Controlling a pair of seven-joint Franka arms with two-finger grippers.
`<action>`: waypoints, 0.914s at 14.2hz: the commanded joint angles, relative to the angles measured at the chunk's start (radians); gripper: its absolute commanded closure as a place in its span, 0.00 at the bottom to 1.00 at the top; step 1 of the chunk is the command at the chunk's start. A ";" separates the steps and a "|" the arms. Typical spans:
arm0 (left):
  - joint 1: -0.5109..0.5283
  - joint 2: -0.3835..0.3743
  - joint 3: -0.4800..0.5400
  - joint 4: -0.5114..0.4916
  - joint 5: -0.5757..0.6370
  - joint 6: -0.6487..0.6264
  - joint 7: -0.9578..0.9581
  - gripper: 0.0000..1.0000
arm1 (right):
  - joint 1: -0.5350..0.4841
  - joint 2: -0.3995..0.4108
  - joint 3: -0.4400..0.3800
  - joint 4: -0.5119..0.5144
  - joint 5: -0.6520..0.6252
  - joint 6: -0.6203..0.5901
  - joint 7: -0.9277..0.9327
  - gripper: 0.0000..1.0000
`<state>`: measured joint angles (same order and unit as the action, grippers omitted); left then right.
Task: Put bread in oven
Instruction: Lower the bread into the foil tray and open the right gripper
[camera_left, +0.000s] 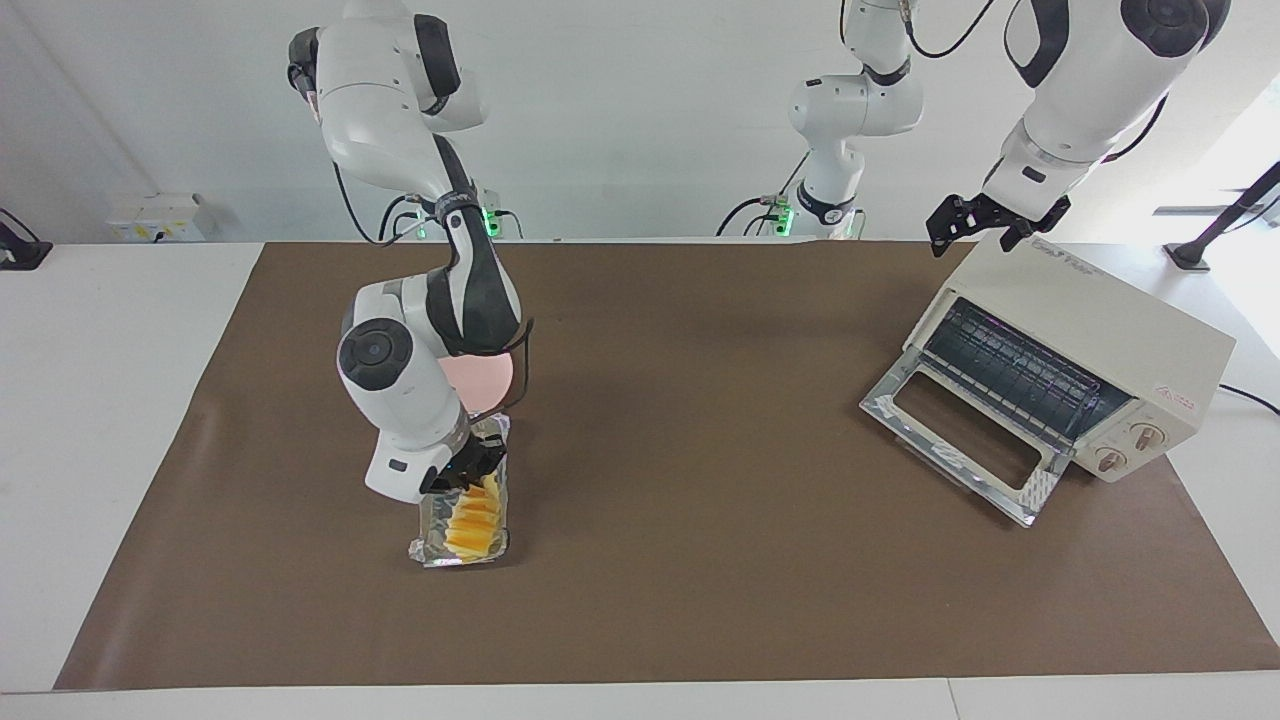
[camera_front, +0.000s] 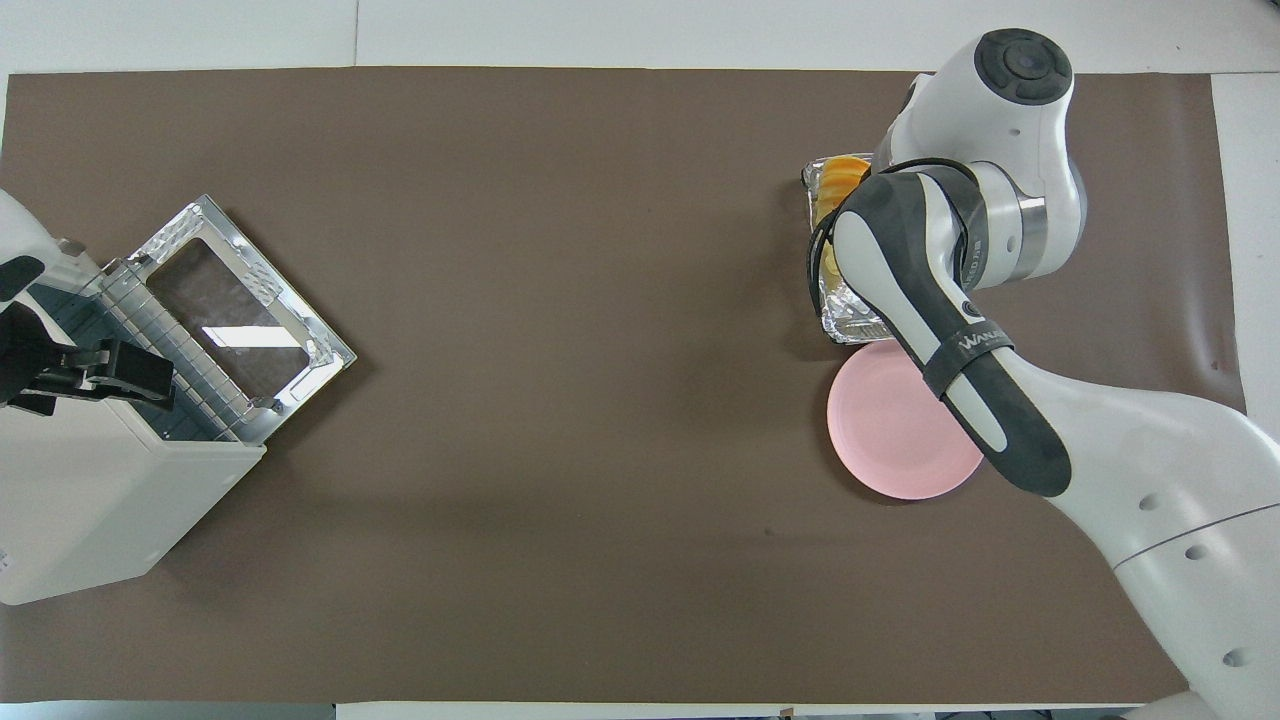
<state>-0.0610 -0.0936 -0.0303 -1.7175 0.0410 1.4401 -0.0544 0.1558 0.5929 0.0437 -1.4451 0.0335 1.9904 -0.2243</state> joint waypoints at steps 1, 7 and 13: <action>0.010 -0.015 -0.005 -0.011 -0.012 0.013 0.005 0.00 | -0.007 -0.054 0.002 -0.081 0.017 0.021 -0.046 1.00; 0.010 -0.015 -0.005 -0.011 -0.012 0.013 0.005 0.00 | -0.002 -0.090 0.002 -0.097 0.019 -0.024 -0.035 0.00; 0.010 -0.015 -0.005 -0.011 -0.012 0.013 0.005 0.00 | -0.065 -0.139 -0.024 -0.034 0.010 -0.101 -0.039 0.00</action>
<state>-0.0610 -0.0936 -0.0303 -1.7175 0.0410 1.4401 -0.0544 0.1267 0.4631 0.0186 -1.4879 0.0335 1.8949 -0.2392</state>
